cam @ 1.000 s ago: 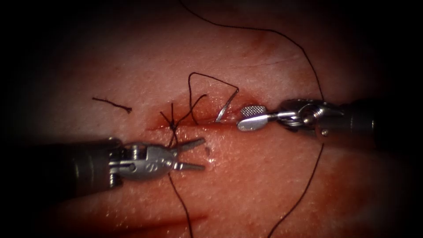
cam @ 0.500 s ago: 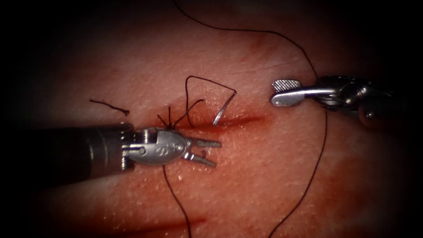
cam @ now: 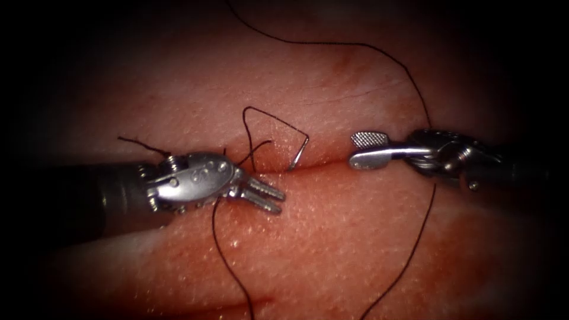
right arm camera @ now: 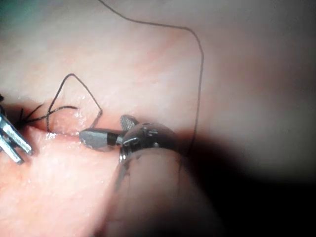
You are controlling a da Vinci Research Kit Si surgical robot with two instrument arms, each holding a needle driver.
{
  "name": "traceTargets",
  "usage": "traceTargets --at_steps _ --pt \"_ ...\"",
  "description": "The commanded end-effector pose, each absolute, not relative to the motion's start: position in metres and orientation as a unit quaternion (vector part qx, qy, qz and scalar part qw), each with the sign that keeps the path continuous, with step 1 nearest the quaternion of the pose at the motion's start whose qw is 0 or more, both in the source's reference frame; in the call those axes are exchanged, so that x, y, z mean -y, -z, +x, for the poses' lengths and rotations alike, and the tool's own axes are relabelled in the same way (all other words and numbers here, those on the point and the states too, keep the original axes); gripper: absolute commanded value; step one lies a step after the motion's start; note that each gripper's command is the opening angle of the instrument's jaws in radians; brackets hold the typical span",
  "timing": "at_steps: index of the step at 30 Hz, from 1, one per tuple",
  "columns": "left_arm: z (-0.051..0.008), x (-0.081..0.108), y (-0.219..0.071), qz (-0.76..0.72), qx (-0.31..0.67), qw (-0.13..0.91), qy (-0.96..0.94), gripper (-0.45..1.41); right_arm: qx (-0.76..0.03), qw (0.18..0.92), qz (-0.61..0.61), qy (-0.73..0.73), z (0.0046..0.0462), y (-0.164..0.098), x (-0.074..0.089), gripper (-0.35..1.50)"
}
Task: Wound Closure
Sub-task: Pull needle the rest of the way through tissue with left hand
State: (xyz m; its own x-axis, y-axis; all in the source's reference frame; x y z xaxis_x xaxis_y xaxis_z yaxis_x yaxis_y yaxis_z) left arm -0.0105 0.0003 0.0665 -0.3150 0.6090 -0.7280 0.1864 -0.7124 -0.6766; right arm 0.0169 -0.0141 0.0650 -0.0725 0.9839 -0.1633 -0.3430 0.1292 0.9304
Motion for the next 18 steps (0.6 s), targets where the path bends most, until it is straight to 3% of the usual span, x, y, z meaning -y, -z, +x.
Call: traceTargets --at_steps 1,5,18 --pt "-0.0110 -0.0007 -0.0665 -0.564 0.360 0.163 -0.725 -0.45 -0.468 0.585 0.348 -0.563 0.0182 -0.0655 0.0144 1.21" --pt "-0.0114 -0.0017 -0.0643 -0.551 0.405 0.240 -0.689 -0.45 -0.467 0.580 0.356 -0.564 0.0191 -0.0659 0.0152 1.16" --pt "-0.0123 -0.0040 -0.0609 -0.508 0.533 0.359 -0.574 -0.45 -0.455 0.572 0.379 -0.568 0.0217 -0.0672 0.0180 1.08"
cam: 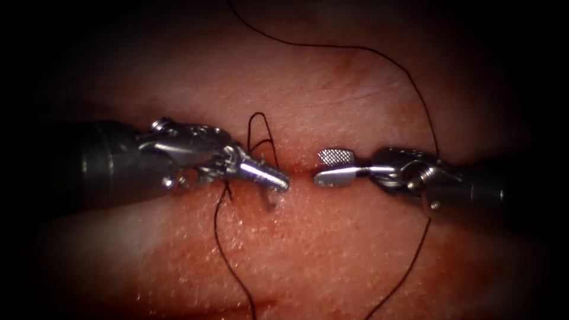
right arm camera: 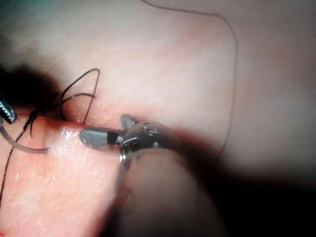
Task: Wound Closure
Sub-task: Pull needle the rest of the way through tissue with left hand
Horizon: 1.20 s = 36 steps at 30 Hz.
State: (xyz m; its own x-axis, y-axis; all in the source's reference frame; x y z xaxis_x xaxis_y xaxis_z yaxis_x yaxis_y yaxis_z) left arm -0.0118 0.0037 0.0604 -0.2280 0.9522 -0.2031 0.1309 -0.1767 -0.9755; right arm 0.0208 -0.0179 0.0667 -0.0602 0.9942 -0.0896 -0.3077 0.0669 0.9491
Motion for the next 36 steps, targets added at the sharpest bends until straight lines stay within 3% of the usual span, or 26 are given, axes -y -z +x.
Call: traceTargets --at_steps 1,10,12,13,17,23,27,34,35,36 --pt "-0.0123 -0.004 -0.061 -0.508 0.538 0.361 -0.567 -0.45 -0.453 0.571 0.381 -0.568 0.0218 -0.067 0.018 1.08" --pt "-0.0110 -0.005 -0.056 -0.563 0.524 0.332 -0.546 -0.45 -0.447 0.573 0.393 -0.564 0.0219 -0.068 0.019 1.10" --pt "-0.0106 -0.006 -0.055 -0.590 0.488 0.308 -0.565 -0.45 -0.454 0.584 0.391 -0.548 0.0218 -0.067 0.019 1.10" --pt "-0.0101 -0.005 -0.052 -0.640 0.402 0.238 -0.610 -0.45 -0.467 0.589 0.402 -0.523 0.0219 -0.067 0.019 1.18" --pt "-0.0096 -0.004 -0.049 -0.679 0.294 0.181 -0.648 -0.45 -0.493 0.625 0.360 -0.487 0.0219 -0.066 0.018 1.30" --pt "-0.0091 -0.002 -0.046 -0.690 0.153 0.130 -0.696 -0.45 -0.550 0.660 0.272 -0.433 0.0220 -0.063 0.018 1.11" --pt "-0.0089 0.000 -0.044 -0.679 0.061 0.104 -0.724 -0.45 -0.553 0.685 0.225 -0.417 0.0229 -0.061 0.018 1.31" --pt "-0.0092 0.005 -0.042 -0.667 0.005 0.085 -0.740 -0.45 -0.533 0.717 0.180 -0.412 0.0251 -0.059 0.018 1.36" --pt "-0.0095 0.006 -0.041 -0.668 0.001 0.080 -0.740 -0.45 -0.532 0.733 0.152 -0.395 0.0257 -0.059 0.018 1.21" --pt "-0.0096 0.007 -0.041 -0.668 -0.002 0.078 -0.740 -0.45 -0.530 0.739 0.142 -0.390 0.0260 -0.059 0.018 1.21"
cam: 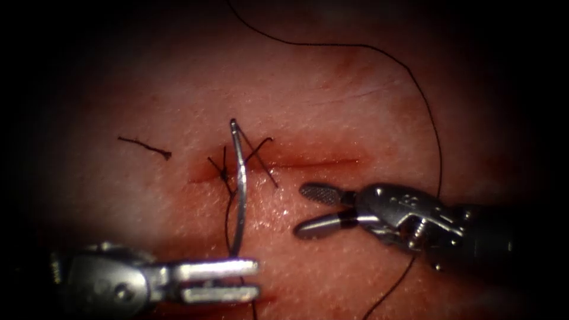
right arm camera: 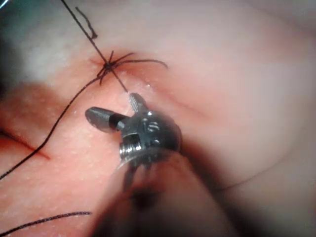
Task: Wound Closure
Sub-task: Pull needle the rest of the way through tissue with left hand, then grasp suture near wound and pull away using right needle driver. Repeat until only a short tail remains.
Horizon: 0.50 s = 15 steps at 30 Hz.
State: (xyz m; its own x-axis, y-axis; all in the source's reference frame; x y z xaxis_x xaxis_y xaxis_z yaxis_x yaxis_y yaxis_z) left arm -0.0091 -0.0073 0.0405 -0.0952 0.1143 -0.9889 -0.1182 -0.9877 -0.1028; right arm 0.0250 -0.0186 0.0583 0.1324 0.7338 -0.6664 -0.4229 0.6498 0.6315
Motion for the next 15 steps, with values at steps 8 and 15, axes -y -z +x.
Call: traceTargets --at_steps 8,15 --pt "-0.0109 0.0115 -0.0417 -0.671 -0.003 0.048 -0.740 -0.45 -0.486 0.813 0.044 -0.317 0.0285 -0.0612 0.0173 1.35" --pt "-0.0108 0.0114 -0.0417 -0.674 0.004 0.050 -0.737 -0.45 -0.477 0.843 0.048 -0.245 0.0290 -0.0624 0.0191 0.51"
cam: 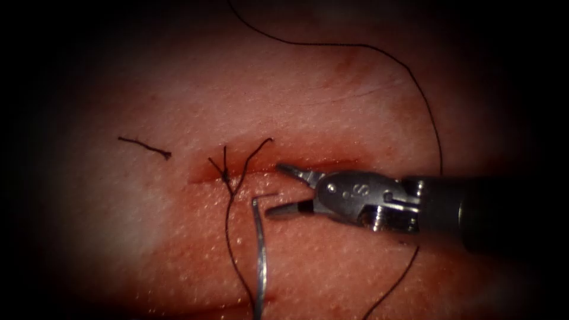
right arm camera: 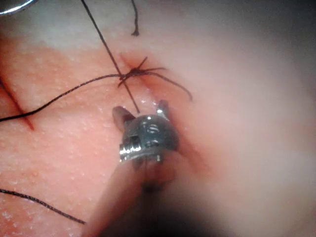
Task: Wound Closure
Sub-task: Grasp suture near wound and pull away using right needle driver. Repeat until only a short tail remains.
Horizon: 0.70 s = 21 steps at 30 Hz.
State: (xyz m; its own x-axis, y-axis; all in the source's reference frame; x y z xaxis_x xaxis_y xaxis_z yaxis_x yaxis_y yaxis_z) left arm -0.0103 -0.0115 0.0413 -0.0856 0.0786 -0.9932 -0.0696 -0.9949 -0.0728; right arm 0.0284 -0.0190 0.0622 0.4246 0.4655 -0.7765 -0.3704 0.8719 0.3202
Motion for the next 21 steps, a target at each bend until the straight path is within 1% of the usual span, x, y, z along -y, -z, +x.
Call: traceTargets --at_steps 1,5,13,19,21 --pt "-0.0107 0.0112 -0.0417 -0.675 0.004 0.050 -0.736 -0.45 -0.479 0.844 0.045 -0.236 0.0291 -0.0623 0.0193 0.39" --pt "-0.0107 0.0106 -0.0415 -0.676 0.007 0.052 -0.735 -0.45 -0.481 0.847 0.036 -0.223 0.0293 -0.0617 0.0197 -0.35" --pt "-0.0101 0.0102 -0.0412 -0.679 0.008 0.054 -0.732 -0.45 -0.457 0.854 0.050 -0.243 0.0284 -0.0616 0.0203 -0.35" --pt "-0.0090 0.0129 -0.0428 -0.683 0.002 0.067 -0.727 -0.45 -0.445 0.853 0.072 -0.262 0.0269 -0.0581 0.0238 -0.35" --pt "-0.0084 0.0146 -0.0442 -0.677 -0.008 0.076 -0.732 -0.45 -0.446 0.851 0.096 -0.262 0.0269 -0.0558 0.0260 -0.35"
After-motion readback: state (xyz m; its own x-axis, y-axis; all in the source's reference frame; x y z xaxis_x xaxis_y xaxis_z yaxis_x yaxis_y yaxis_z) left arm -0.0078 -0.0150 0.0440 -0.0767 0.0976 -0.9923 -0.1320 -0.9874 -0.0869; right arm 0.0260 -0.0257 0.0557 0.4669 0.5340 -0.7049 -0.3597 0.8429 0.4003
